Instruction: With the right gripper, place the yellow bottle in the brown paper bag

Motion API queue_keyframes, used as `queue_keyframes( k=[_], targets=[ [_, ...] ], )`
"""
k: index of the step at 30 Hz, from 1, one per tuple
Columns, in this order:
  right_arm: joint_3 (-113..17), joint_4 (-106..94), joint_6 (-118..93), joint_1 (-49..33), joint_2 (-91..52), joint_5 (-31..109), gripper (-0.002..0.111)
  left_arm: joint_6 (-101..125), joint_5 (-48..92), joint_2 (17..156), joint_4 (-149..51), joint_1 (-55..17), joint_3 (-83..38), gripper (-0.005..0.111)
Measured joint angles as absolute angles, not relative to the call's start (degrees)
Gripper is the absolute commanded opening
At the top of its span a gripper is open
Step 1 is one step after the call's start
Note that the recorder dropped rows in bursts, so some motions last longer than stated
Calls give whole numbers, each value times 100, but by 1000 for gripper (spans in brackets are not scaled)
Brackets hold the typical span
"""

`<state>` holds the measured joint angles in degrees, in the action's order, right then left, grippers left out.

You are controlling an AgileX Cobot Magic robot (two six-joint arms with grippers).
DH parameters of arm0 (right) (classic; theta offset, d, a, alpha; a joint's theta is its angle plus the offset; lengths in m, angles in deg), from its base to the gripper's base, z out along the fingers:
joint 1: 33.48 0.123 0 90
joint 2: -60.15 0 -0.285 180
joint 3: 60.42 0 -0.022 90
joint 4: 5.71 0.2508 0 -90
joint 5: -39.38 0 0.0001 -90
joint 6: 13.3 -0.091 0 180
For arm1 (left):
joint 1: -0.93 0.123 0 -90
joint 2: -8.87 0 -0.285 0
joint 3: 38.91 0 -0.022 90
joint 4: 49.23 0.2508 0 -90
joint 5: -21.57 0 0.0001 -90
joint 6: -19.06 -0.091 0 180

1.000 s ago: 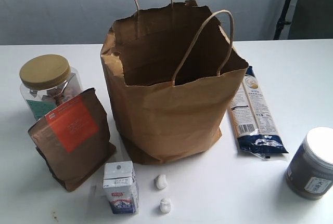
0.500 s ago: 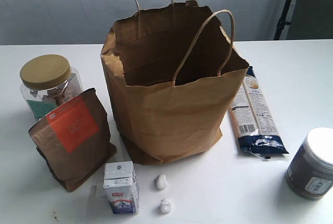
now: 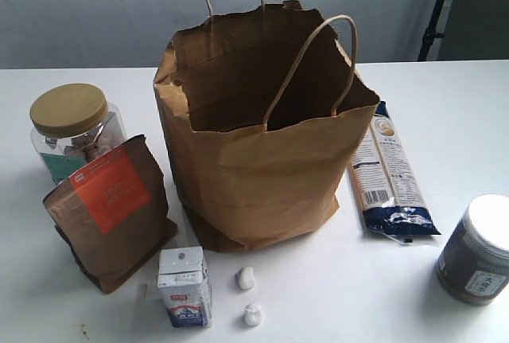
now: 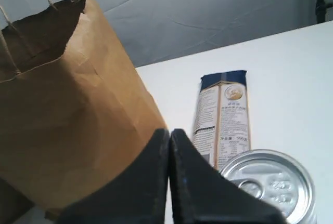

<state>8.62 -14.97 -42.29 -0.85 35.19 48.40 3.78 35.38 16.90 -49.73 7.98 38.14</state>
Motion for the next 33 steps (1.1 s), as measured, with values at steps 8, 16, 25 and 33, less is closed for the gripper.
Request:
queue_keyframes(
  k=[8,16,25,33],
  targets=[
    [1614,-810,-2700,-827,3519,3826,0,378,3538,1690,-4973,798,3814,0],
    [1665,-396,-1556,-913,3976,3711,0,378,3538,1690,-4973,798,3814,0],
    [1665,-284,-1451,-1301,5195,4278,0,378,3538,1690,-4973,798,3814,0],
    [1665,-272,-1475,-1428,5206,4720,0,378,3526,1690,-4973,798,3814,0]
  ],
)
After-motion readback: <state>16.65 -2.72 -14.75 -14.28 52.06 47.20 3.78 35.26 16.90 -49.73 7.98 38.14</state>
